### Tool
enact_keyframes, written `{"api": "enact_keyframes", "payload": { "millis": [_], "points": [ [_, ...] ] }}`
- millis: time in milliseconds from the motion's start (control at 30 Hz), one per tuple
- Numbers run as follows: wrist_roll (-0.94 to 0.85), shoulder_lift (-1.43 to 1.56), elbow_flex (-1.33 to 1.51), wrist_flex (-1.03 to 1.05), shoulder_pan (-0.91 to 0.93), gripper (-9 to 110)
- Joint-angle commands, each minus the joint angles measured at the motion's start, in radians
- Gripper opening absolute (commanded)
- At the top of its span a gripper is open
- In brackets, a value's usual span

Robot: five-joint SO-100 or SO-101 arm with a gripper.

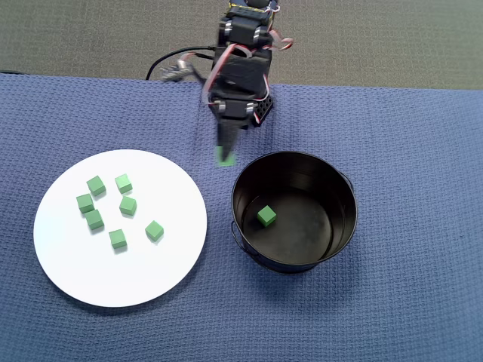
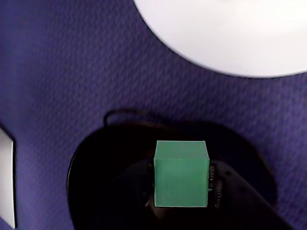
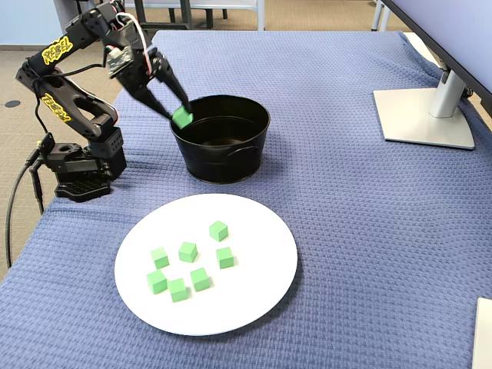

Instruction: Pick up the green cubes from the white plate and place them in the black recipient

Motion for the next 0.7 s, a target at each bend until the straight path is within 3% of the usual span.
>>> {"api": "enact_keyframes", "payload": {
  "millis": [0,333,367,400,433,667],
  "points": [
    [0.114,-0.038,0.018,-0.095,-0.164,0],
    [0.160,-0.351,0.054,-0.344,-0.291,0],
    [0.127,-0.351,0.064,-0.345,-0.301,9],
    [0.103,-0.342,0.080,-0.350,-0.308,30],
    [0.091,-0.330,0.095,-0.359,-0.308,40],
    [0.054,-0.296,0.101,-0.356,-0.293,50]
  ]
}}
